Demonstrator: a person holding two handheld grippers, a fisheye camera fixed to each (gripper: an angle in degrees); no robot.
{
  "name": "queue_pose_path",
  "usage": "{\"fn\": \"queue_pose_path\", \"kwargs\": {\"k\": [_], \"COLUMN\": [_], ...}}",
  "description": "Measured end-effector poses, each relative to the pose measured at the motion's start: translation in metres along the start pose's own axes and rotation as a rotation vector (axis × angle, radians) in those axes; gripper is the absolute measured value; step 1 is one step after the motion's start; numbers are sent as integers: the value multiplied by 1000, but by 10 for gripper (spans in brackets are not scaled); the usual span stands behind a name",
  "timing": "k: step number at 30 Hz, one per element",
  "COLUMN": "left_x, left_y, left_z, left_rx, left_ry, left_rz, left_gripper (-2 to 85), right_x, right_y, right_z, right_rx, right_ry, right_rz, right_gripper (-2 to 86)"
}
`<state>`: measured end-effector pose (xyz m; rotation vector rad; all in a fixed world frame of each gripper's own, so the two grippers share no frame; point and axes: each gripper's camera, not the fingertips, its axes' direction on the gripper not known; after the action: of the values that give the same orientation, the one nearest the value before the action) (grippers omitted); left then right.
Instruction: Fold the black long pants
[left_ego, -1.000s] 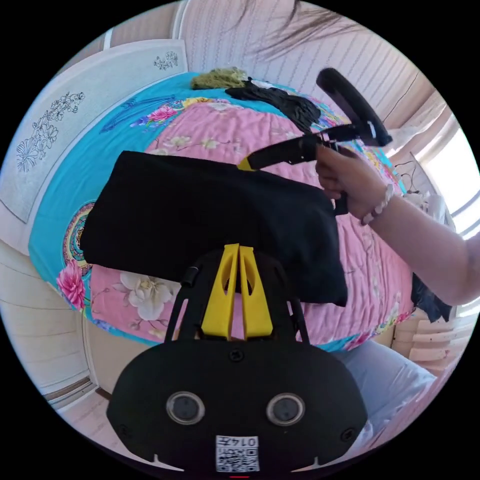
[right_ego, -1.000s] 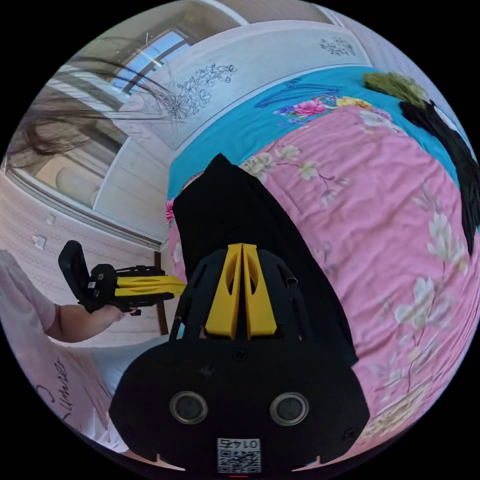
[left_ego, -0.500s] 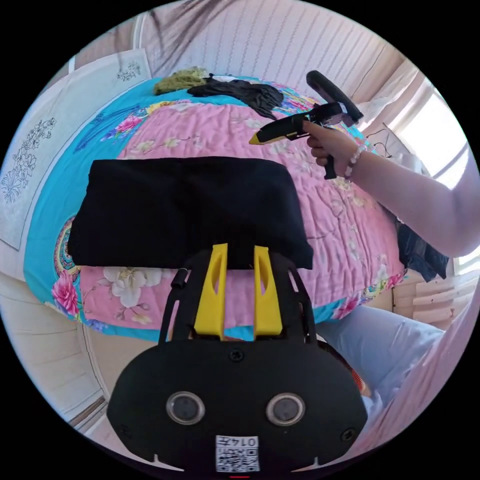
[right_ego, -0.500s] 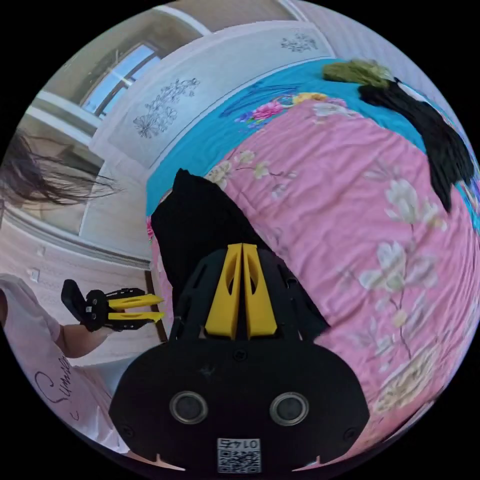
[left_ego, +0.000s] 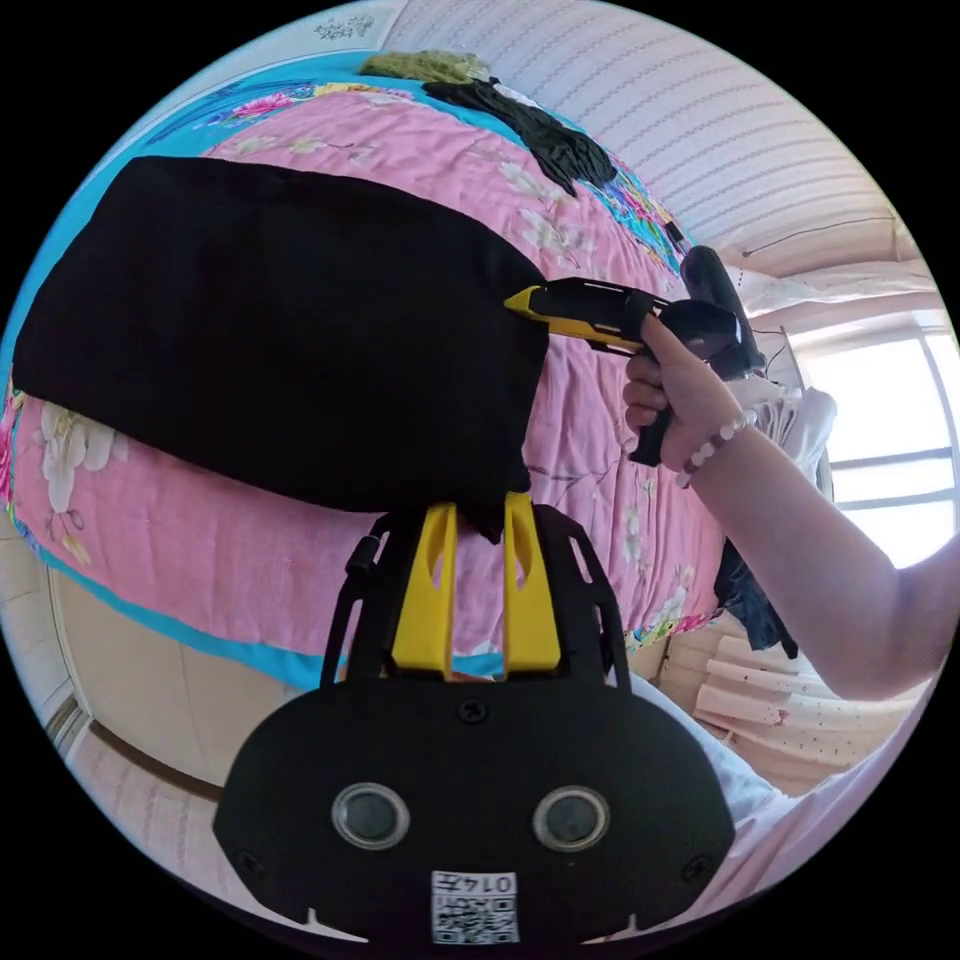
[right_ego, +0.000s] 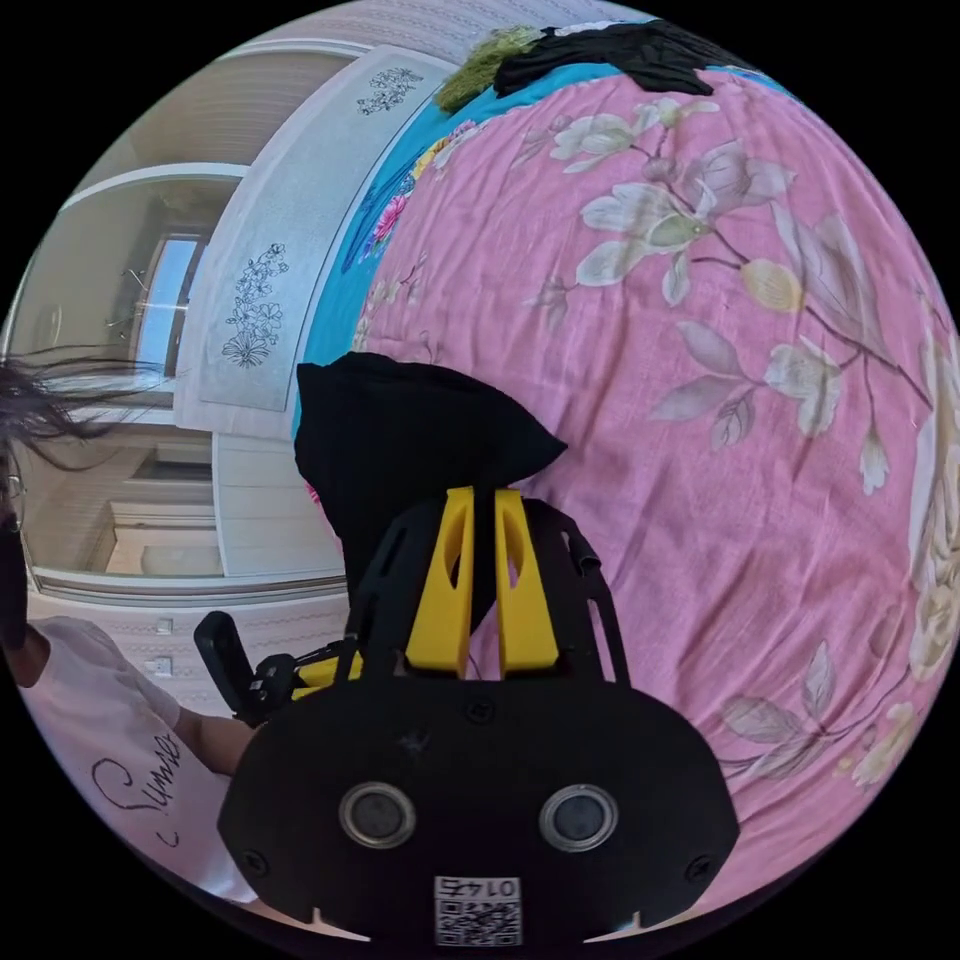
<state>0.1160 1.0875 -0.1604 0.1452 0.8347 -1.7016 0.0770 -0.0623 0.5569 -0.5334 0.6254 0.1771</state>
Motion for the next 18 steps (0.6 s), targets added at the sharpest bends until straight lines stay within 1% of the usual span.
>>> {"fn": "queue_pose_path", "kwargs": {"k": [2, 4, 6, 9, 11, 12, 14, 16, 18], "left_x": [2, 11, 27, 64, 98, 105, 129, 137, 133], "left_y": [-5, -5, -3, -2, -1, 0, -2, -5, -10], "left_z": [-2, -5, -7, -2, 6, 8, 11, 8, 0], "left_rx": [12, 18, 7, -60, -106, -113, -141, -137, -113], "left_ry": [28, 42, 75, 194, 334, 378, 540, 616, 668], "left_rz": [44, 119, 217, 350, 461, 479, 517, 530, 509], "left_gripper": [8, -2, -7, -9, -9, -9, -9, -9, -9], "right_x": [15, 43, 63, 92, 113, 128, 146, 159, 161], "right_y": [4, 17, 30, 63, 93, 116, 153, 197, 217], "right_z": [-9, -34, -54, -97, -132, -158, -200, -249, -273], "right_rx": [11, 54, 63, 43, 45, 57, 83, 133, 194], "right_ry": [-34, -135, -191, -133, -104, -94, -71, -73, -120], "right_rz": [9, 32, 34, 39, 71, 112, 176, 243, 250], "right_gripper": [16, 8, 5, 3, 3, 4, 4, 5, 6]}}
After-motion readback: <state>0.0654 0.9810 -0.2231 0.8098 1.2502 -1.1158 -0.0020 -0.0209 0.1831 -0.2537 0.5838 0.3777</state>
